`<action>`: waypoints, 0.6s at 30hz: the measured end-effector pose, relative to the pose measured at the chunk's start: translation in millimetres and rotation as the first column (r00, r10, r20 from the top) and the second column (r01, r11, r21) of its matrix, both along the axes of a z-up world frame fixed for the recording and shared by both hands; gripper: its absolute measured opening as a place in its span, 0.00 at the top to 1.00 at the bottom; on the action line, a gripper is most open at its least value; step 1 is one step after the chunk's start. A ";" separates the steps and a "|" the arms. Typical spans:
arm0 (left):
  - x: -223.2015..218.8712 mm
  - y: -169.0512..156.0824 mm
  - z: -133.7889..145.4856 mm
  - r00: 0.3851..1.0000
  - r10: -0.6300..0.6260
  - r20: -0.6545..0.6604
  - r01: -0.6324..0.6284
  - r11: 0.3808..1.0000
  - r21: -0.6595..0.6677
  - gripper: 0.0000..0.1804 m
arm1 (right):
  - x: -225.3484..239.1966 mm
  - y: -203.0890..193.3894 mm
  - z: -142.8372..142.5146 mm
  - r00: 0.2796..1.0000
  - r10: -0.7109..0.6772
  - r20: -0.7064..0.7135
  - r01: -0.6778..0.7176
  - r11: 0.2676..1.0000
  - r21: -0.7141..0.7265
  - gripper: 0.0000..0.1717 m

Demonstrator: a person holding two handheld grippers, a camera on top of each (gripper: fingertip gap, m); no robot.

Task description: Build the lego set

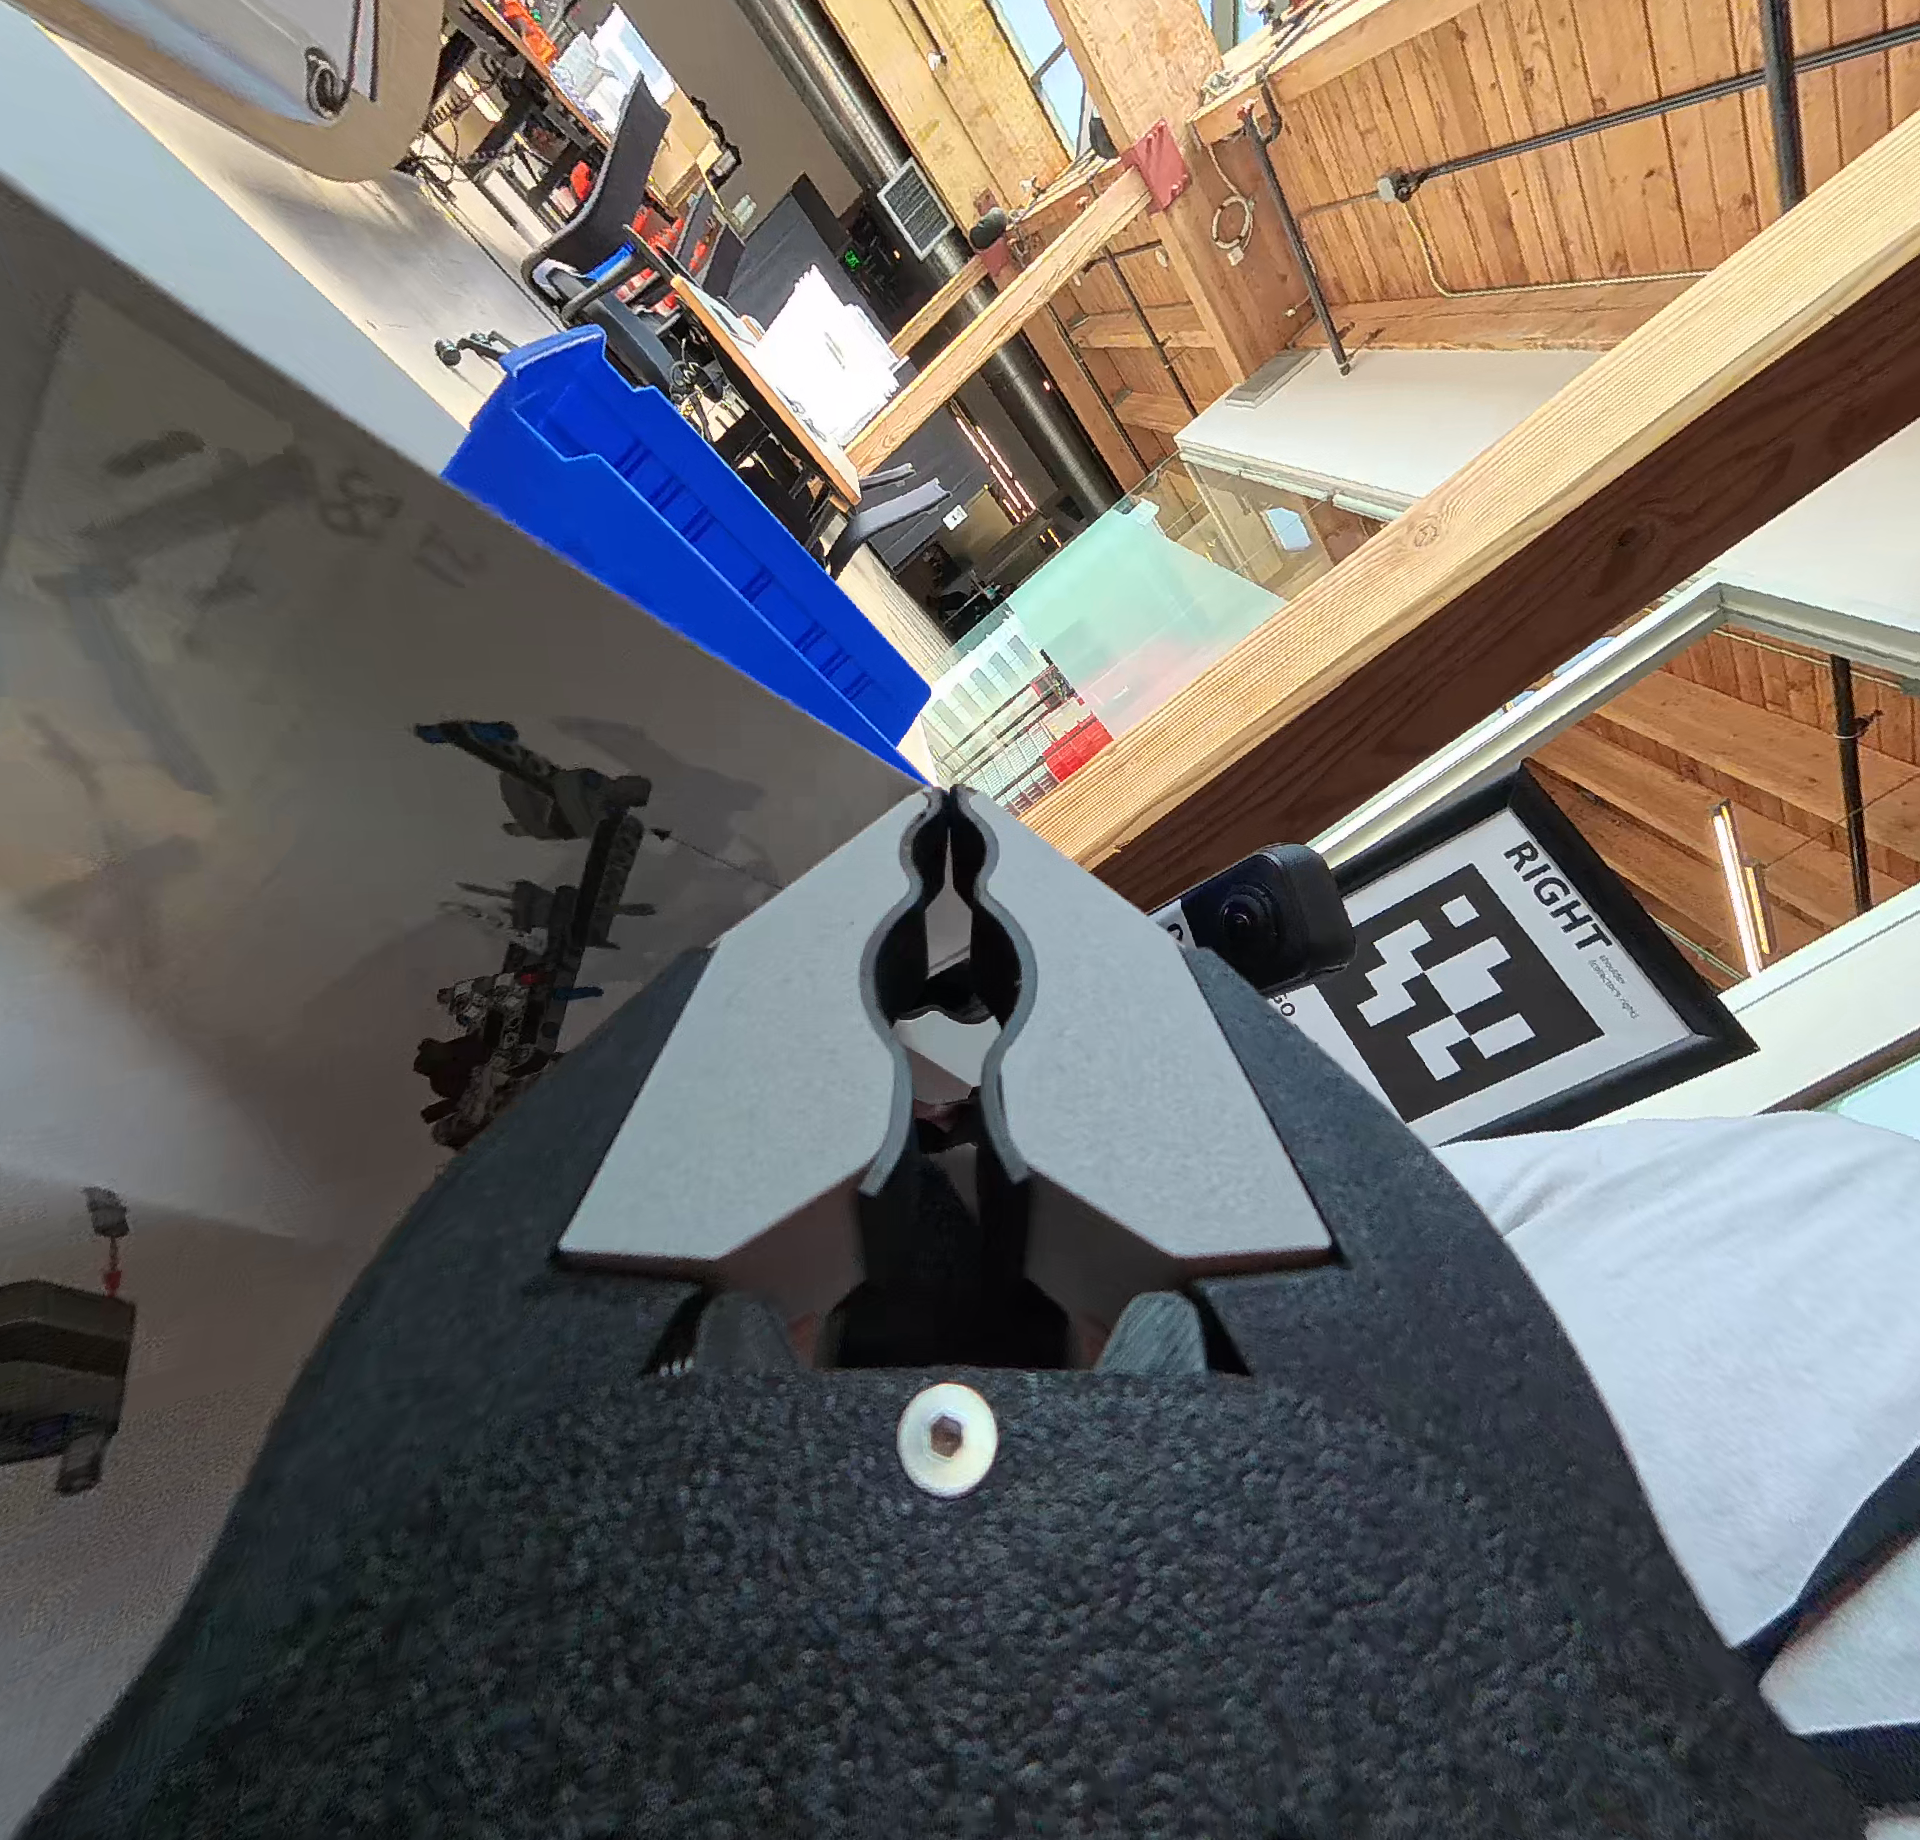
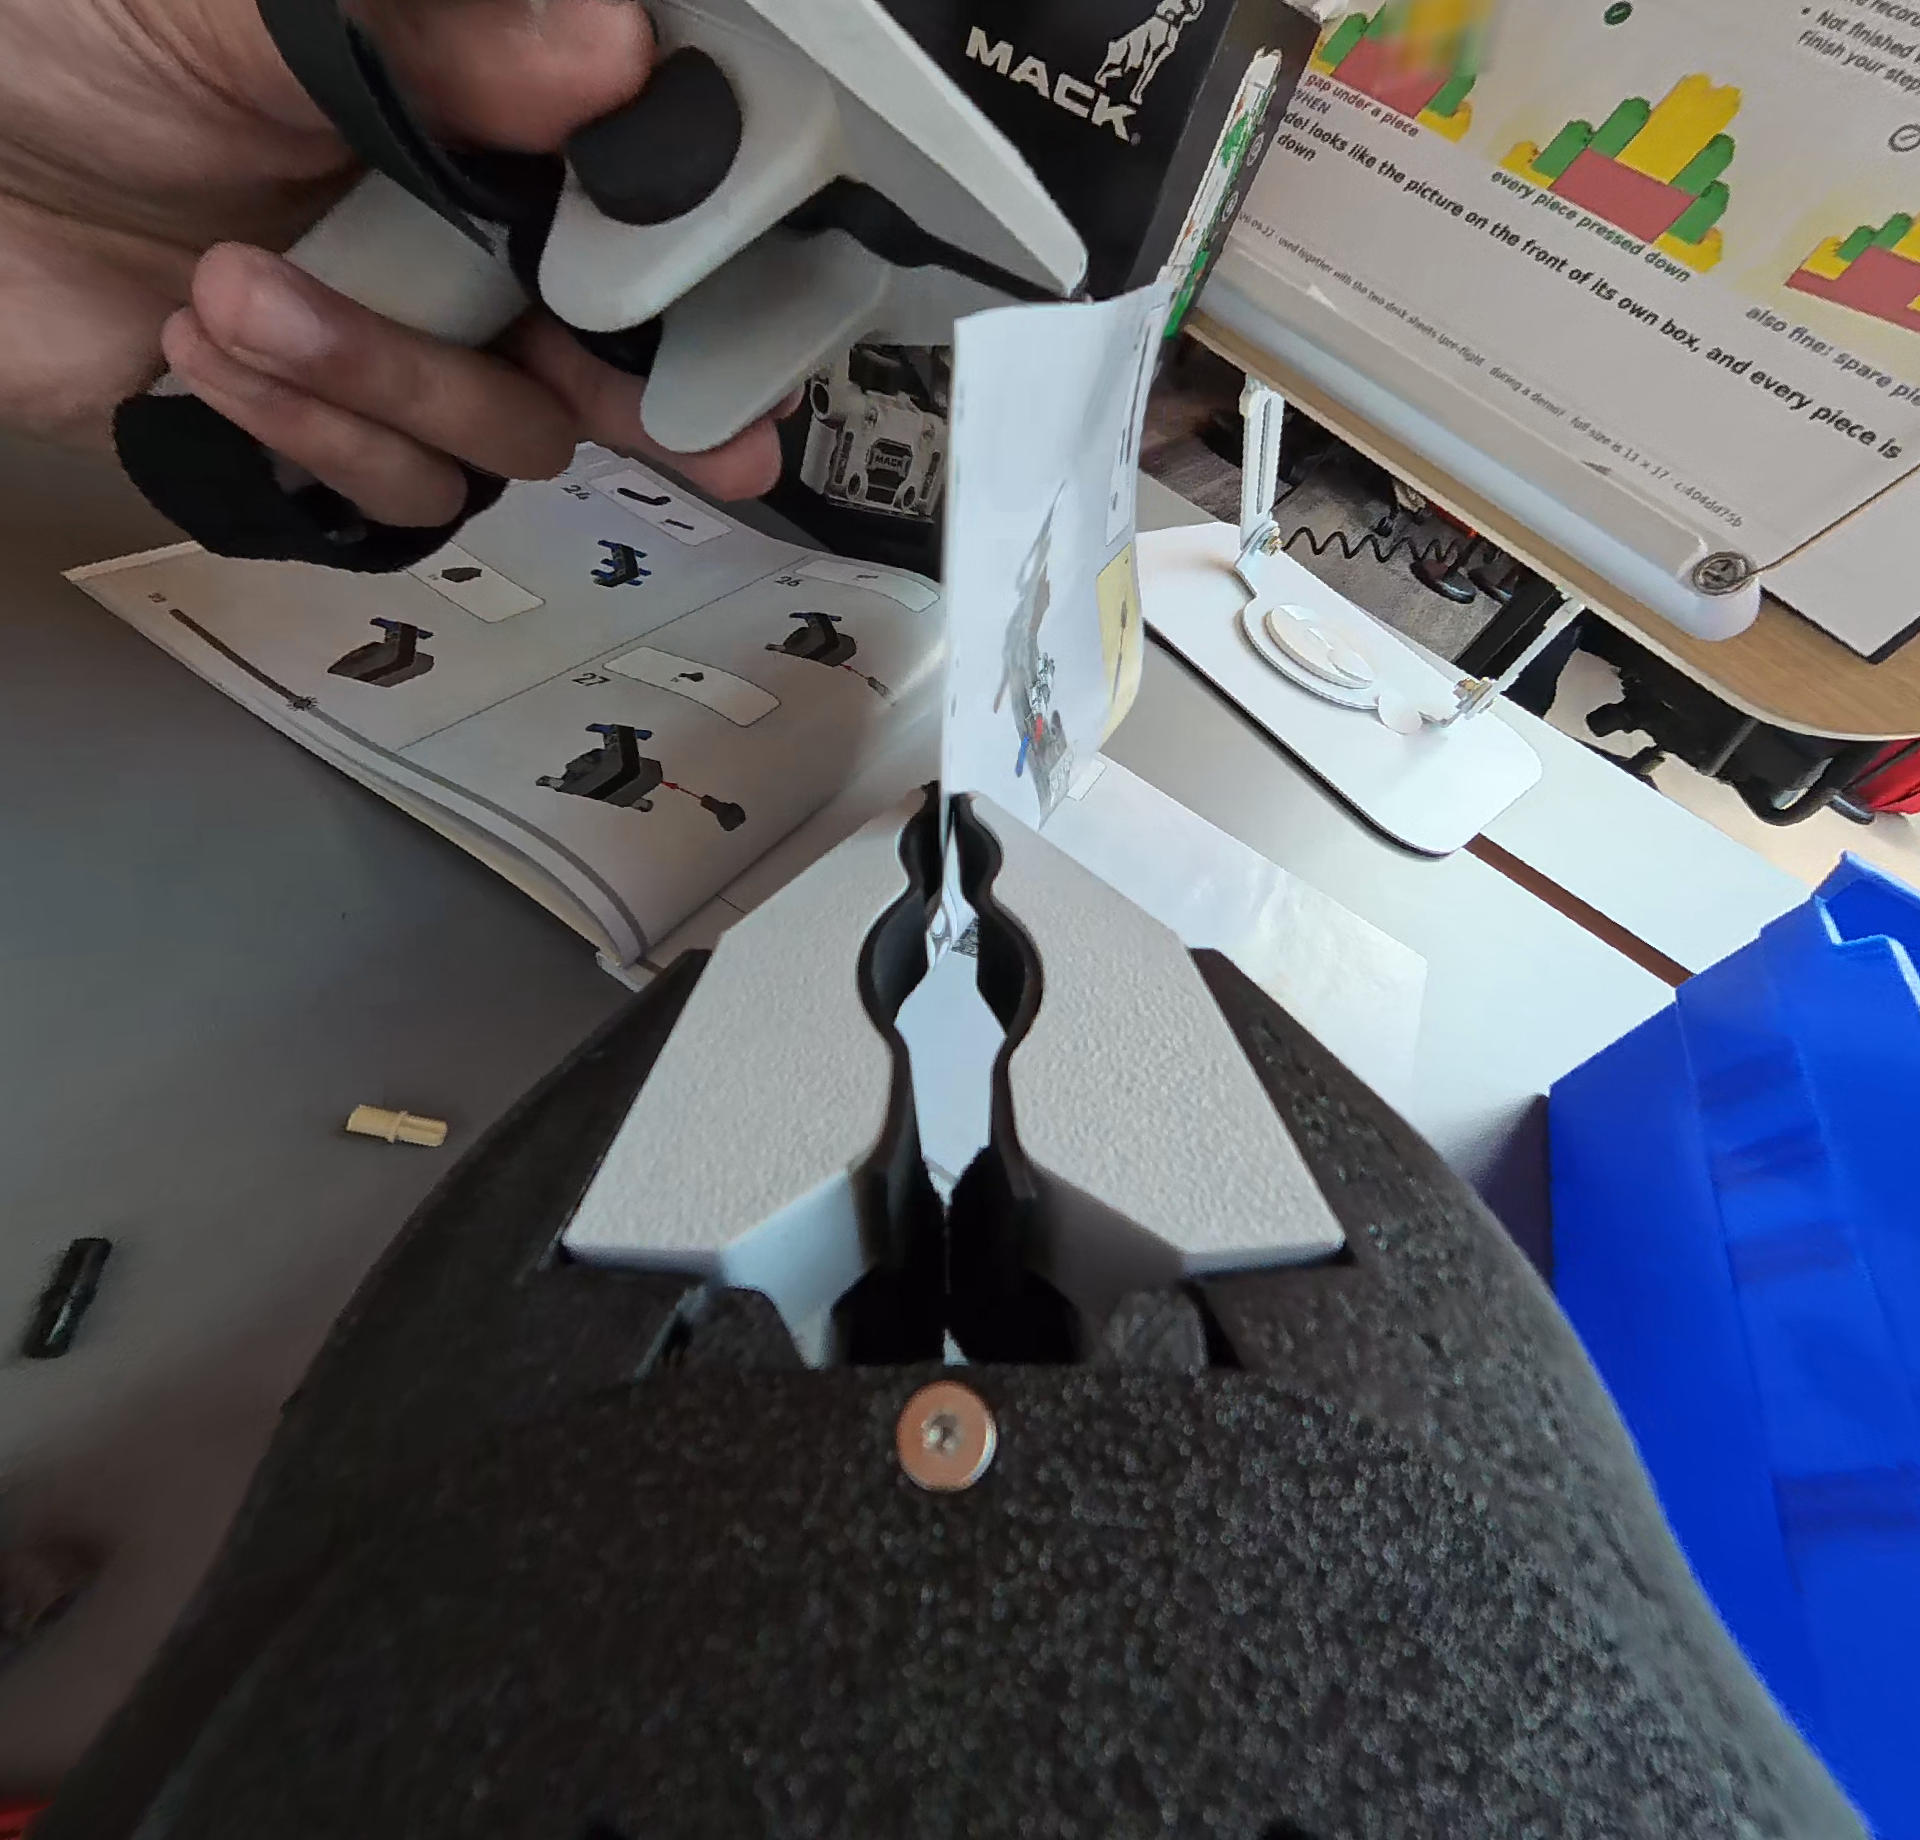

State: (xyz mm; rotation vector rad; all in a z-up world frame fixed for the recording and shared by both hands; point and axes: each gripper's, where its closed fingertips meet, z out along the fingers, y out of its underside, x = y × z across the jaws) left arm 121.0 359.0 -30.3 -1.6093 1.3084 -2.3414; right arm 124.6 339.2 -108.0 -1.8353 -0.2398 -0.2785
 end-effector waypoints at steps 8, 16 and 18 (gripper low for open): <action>4.2 -3.8 -7.2 1.000 -0.012 -0.018 0.012 0.999 0.041 1.00 | -10.5 -3.3 8.7 0.983 0.100 -0.152 -0.096 0.995 0.033 0.89; 13.3 5.7 -57.9 0.977 0.093 -0.192 -0.032 0.952 0.303 1.00 | 40.5 -10.4 -5.4 0.983 -0.154 -0.095 0.150 0.987 -0.049 0.90; 13.7 3.0 -85.9 0.959 0.114 -0.258 0.031 0.867 0.498 0.94 | 54.6 -16.5 -26.4 0.964 -0.201 -0.173 0.173 0.971 -0.166 0.85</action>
